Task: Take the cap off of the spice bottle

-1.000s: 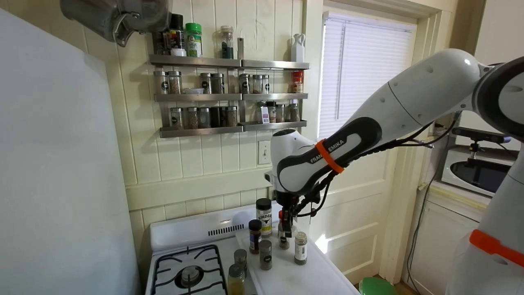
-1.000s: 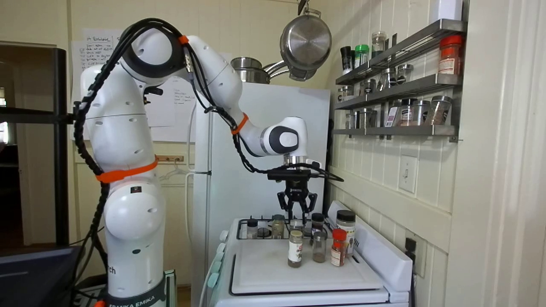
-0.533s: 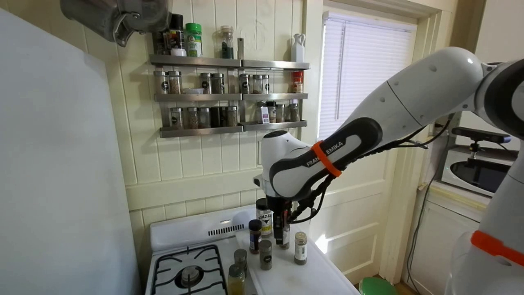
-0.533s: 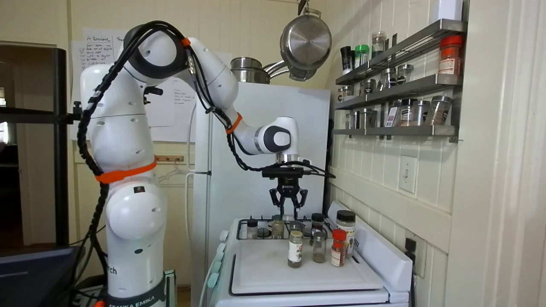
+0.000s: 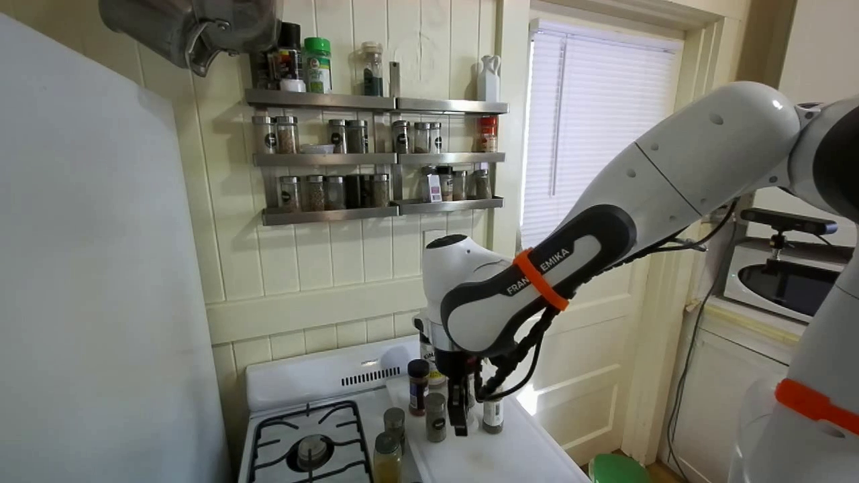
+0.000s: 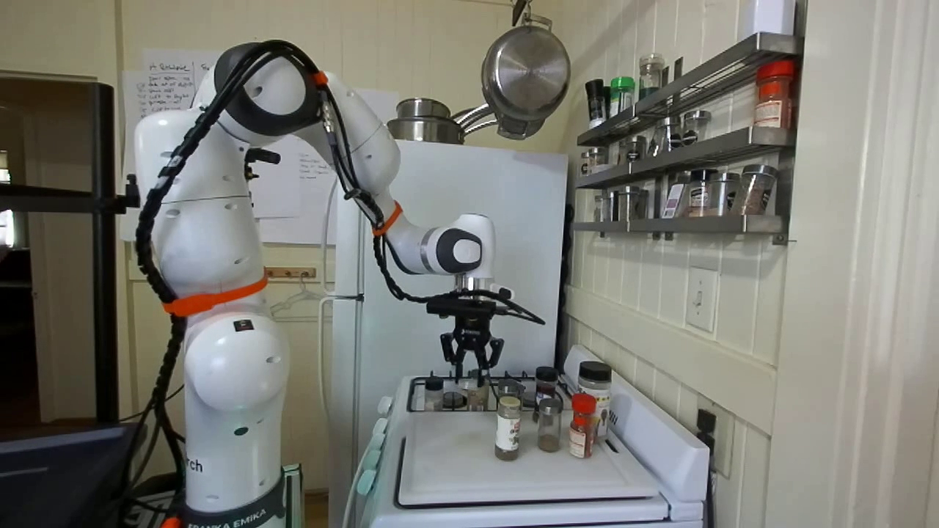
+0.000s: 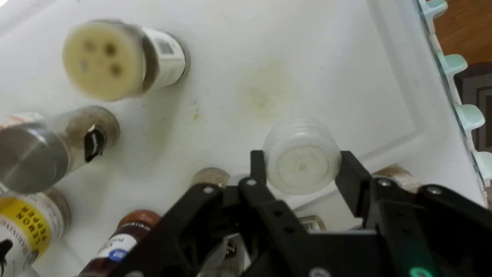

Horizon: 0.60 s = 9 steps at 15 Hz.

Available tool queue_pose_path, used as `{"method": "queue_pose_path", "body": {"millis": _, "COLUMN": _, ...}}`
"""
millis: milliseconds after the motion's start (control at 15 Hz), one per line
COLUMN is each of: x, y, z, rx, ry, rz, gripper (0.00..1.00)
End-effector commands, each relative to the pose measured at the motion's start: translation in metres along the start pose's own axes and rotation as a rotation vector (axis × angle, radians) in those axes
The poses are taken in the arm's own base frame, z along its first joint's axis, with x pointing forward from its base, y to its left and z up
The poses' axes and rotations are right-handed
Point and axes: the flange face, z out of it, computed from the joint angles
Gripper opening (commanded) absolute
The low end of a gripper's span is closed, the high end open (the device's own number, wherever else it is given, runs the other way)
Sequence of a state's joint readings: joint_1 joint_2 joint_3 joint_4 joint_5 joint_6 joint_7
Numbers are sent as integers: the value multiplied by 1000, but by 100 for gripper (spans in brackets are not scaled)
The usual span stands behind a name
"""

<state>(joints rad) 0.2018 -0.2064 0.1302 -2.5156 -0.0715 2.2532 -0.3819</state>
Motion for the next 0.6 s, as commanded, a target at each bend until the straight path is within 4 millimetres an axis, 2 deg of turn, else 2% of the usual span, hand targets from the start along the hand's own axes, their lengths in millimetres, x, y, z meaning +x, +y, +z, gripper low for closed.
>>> {"method": "queue_pose_path", "body": {"millis": 0, "x": -24, "y": -13, "z": 17, "rx": 17, "ry": -14, "rz": 155, "gripper": 24}}
{"method": "queue_pose_path", "body": {"millis": 200, "x": -36, "y": -13, "z": 28, "rx": 6, "ry": -8, "rz": 281, "gripper": 24}}
{"method": "queue_pose_path", "body": {"millis": 267, "x": -23, "y": -9, "z": 23, "rx": 19, "ry": -40, "rz": 201, "gripper": 49}}
{"method": "queue_pose_path", "body": {"millis": 533, "x": -30, "y": -9, "z": 28, "rx": 15, "ry": -29, "rz": 260, "gripper": 49}}
